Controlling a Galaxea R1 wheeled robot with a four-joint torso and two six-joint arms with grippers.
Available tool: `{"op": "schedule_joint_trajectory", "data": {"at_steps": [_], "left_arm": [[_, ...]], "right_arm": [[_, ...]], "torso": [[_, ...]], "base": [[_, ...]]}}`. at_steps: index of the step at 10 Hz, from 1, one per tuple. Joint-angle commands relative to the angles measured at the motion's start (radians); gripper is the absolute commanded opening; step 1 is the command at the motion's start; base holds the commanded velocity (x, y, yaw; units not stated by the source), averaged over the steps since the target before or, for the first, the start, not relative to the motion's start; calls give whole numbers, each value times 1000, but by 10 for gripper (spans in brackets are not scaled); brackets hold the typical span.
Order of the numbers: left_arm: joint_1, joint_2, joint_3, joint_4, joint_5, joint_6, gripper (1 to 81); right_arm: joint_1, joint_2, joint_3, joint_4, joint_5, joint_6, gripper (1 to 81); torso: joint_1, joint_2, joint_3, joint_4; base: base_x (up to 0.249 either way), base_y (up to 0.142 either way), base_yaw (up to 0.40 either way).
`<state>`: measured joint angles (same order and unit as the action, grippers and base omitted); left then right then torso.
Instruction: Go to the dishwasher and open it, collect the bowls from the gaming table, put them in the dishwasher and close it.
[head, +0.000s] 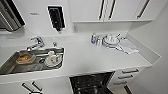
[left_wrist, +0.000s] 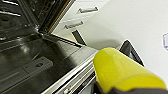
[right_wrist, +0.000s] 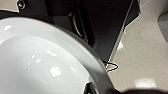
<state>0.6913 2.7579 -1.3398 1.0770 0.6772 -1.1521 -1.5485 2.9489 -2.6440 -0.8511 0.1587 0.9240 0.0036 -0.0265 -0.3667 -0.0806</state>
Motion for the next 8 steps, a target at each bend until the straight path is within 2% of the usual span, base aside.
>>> {"op": "schedule_joint_trajectory", "data": {"at_steps": [1, 3, 4, 6, 8], "left_arm": [[-121, 132, -94, 122, -11, -38, 10], [-123, 192, -201, 377, -33, -240, 10], [-126, 226, -260, 420, -36, -288, 10], [-131, 296, -375, 431, -38, -291, 10], [-144, 333, -459, 431, -86, -281, 10]], "right_arm": [[-8, -12, 9, -8, -24, -1, 10], [-12, -15, 4, -6, -8, 1, 10], [-16, -15, 3, -8, -8, 1, 10], [-16, -14, 6, -8, -8, 1, 10], [-12, -2, 6, -11, -11, -1, 10]], "torso": [[0, 0, 0, 0], [0, 0, 0, 0], [0, 0, 0, 0], [0, 0, 0, 0], [0, 0, 0, 0]], "base": [[0, 0, 0], [0, 0, 0], [0, 0, 0], [0, 0, 0], [0, 0, 0]]}}
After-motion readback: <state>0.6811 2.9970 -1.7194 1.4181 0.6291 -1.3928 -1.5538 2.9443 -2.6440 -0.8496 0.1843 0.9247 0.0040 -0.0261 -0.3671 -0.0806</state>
